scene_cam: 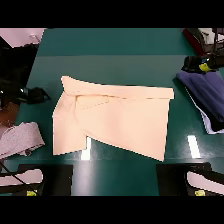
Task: Fold the shirts.
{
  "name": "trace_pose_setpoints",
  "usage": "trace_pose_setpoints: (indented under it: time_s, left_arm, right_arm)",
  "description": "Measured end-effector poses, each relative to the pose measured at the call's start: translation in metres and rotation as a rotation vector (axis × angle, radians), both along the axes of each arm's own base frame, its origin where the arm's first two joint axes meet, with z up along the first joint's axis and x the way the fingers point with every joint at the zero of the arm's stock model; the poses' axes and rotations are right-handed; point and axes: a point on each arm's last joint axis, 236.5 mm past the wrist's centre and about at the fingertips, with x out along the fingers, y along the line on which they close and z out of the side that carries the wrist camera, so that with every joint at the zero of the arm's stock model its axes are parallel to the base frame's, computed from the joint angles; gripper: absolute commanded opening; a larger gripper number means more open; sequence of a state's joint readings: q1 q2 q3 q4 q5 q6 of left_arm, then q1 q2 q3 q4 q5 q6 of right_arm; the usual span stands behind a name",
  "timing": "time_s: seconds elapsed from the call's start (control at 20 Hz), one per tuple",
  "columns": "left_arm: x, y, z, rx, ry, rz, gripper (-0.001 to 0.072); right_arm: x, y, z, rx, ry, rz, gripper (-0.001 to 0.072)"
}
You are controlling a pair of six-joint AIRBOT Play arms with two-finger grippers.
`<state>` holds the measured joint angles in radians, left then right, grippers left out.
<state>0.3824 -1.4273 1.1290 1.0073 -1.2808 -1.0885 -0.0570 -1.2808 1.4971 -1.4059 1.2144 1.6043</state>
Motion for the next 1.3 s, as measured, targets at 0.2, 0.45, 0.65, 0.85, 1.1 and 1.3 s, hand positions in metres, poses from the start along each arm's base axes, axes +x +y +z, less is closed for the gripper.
trace_pose_setpoints:
  time_s: [0.2, 0.45, 0.65, 0.85, 1.1, 1.3]
  left_arm:
    - [-0.028, -0.003, -0.035, -0.01, 0.074, -0.005, 0.0547]
    - [-0.038, -0.01, -0.046, -0.031, 0.1, -0.003, 0.0546]
    - [-0.045, -0.016, -0.051, -0.054, 0.122, -0.001, 0.006]
    - [-0.041, -0.028, -0.043, -0.119, 0.11, 0.014, 0.0024]
    - [-0.027, -0.03, -0.017, -0.128, 0.037, 0.018, 0.0024]
    - [-0.019, -0.028, 0.004, -0.112, -0.025, 0.016, 0.0025]
  right_arm:
    - [-0.005, 0.017, 0.004, 0.0, -0.002, 0.041, 0.0289]
    - [-0.009, 0.03, 0.004, 0.0, 0.006, 0.072, 0.0289]
    - [-0.017, 0.033, -0.001, -0.002, 0.049, 0.085, 0.0289]
    - [-0.043, 0.033, -0.022, -0.003, 0.16, 0.099, 0.0289]
    - [-0.122, 0.028, -0.081, 0.012, 0.405, 0.09, 0.0363]
    - [-0.202, 0.044, -0.128, 0.128, 0.591, 0.073, 0.046]
